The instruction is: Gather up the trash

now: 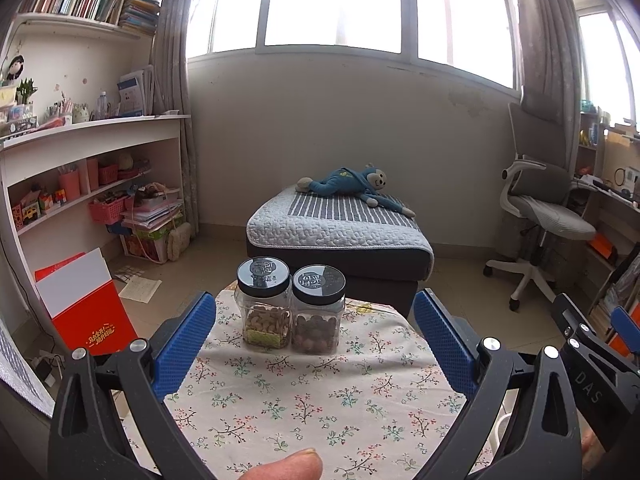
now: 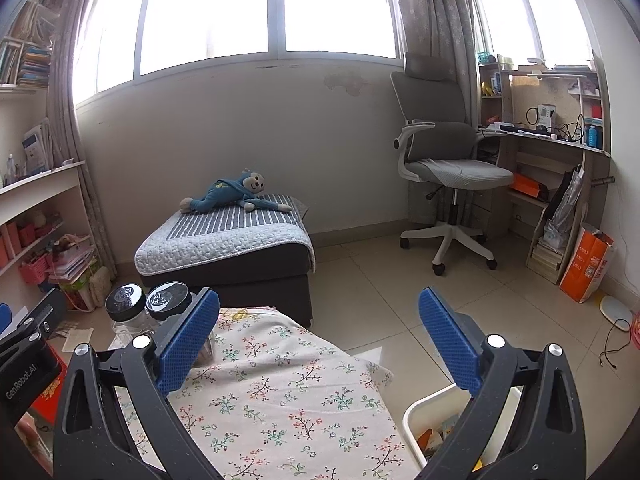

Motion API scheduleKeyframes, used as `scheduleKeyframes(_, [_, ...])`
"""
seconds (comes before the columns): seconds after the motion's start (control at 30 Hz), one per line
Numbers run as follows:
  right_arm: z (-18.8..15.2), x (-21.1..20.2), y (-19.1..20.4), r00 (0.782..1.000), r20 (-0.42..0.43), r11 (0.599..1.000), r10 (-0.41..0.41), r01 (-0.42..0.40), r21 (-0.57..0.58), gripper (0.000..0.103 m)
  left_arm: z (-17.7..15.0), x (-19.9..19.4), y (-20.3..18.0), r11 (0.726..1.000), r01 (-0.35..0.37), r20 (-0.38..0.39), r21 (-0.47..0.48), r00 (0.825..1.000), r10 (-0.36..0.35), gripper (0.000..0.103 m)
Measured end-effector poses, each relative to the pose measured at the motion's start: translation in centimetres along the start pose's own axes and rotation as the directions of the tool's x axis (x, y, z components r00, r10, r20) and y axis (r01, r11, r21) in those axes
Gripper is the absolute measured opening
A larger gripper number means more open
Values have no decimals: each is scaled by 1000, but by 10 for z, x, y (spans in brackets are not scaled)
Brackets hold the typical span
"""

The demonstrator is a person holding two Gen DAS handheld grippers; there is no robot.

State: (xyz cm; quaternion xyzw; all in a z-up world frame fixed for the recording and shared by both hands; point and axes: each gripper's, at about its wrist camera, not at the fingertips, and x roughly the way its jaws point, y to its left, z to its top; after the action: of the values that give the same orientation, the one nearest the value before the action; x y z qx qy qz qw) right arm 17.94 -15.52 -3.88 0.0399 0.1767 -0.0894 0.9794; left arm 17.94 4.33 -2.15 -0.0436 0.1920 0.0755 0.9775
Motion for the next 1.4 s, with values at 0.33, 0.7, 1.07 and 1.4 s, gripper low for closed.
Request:
scheduleKeyframes(0.33, [1,-1,-6,1000,2,1000,-7,7,5,96,1,-5,-1,1000,27,6,-3,1000,-27,96])
scheduleKeyframes(0.7, [0,0,-7,1000,1,1000,-6,6,5,96,1,-6,-3,1000,18,11,5,1000,-18,96])
scheduleKeyframes(1.07, [-1,1,-6,1000,-4,1000,-2,2,7,96,-1,-6,-4,1000,5,7,-1,1000,-5,96])
scheduleKeyframes(1.4, [-3,4,-7,1000,-16,1000,4,-4,5,96,-2,-6,-1,1000,4,3,2,1000,-4,96])
